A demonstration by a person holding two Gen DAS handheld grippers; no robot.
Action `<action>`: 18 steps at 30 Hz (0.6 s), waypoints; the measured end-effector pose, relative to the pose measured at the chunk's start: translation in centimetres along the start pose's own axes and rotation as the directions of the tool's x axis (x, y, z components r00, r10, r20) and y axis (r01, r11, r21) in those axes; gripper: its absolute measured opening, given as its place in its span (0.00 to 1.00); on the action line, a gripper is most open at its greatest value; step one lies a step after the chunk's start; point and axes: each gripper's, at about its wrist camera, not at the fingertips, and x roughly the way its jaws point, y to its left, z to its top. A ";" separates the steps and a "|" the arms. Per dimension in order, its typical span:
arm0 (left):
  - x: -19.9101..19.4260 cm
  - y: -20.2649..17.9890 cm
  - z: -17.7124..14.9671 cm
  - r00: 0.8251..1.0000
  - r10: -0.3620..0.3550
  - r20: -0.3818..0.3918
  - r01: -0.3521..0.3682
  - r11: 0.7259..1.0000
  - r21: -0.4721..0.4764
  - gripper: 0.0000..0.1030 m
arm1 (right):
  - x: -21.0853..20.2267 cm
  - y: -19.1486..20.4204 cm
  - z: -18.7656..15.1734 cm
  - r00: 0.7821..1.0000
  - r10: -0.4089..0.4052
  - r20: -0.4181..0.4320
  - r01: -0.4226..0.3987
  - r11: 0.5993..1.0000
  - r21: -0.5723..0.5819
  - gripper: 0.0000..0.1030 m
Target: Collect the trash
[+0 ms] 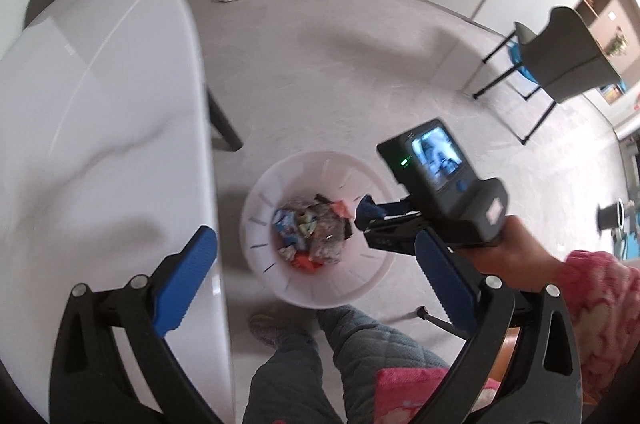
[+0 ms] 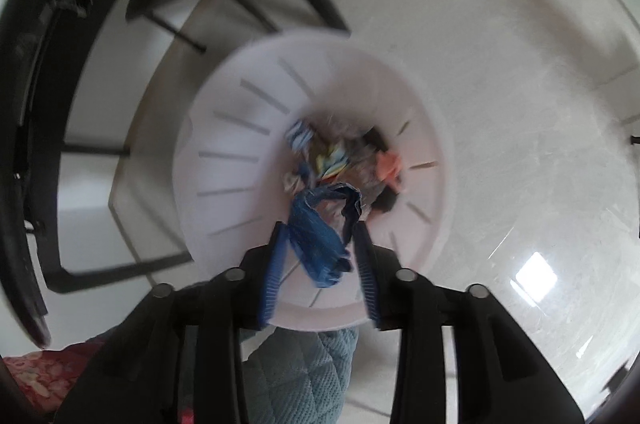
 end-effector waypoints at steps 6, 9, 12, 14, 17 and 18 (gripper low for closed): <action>-0.6 2.6 -1.1 1.000 0.022 -0.021 -0.024 0.994 -0.109 0.92 | 3.4 1.3 0.0 0.994 -0.032 -0.100 0.031 0.999 -0.012 0.84; -0.9 3.5 -1.3 0.999 0.027 -0.021 -0.030 0.988 -0.149 0.92 | 2.5 1.8 0.3 0.993 -0.056 -0.103 0.055 0.998 -0.014 0.86; -1.4 4.2 -1.5 0.999 0.028 -0.016 -0.031 0.983 -0.180 0.92 | -1.0 2.5 0.8 0.994 -0.107 -0.035 0.107 0.994 -0.022 0.88; -1.9 4.6 -1.5 1.000 0.031 -0.005 -0.032 0.978 -0.205 0.92 | -4.0 3.0 1.3 0.991 -0.133 0.027 0.134 0.990 -0.032 0.89; -2.7 5.3 -1.4 0.999 0.039 0.010 -0.035 0.971 -0.238 0.92 | -9.7 4.6 2.2 0.979 -0.153 0.138 0.162 0.985 -0.054 0.92; -3.1 5.6 -1.3 0.999 0.042 0.018 -0.036 0.967 -0.253 0.92 | -11.7 5.5 2.5 0.972 -0.154 0.178 0.168 0.983 -0.068 0.93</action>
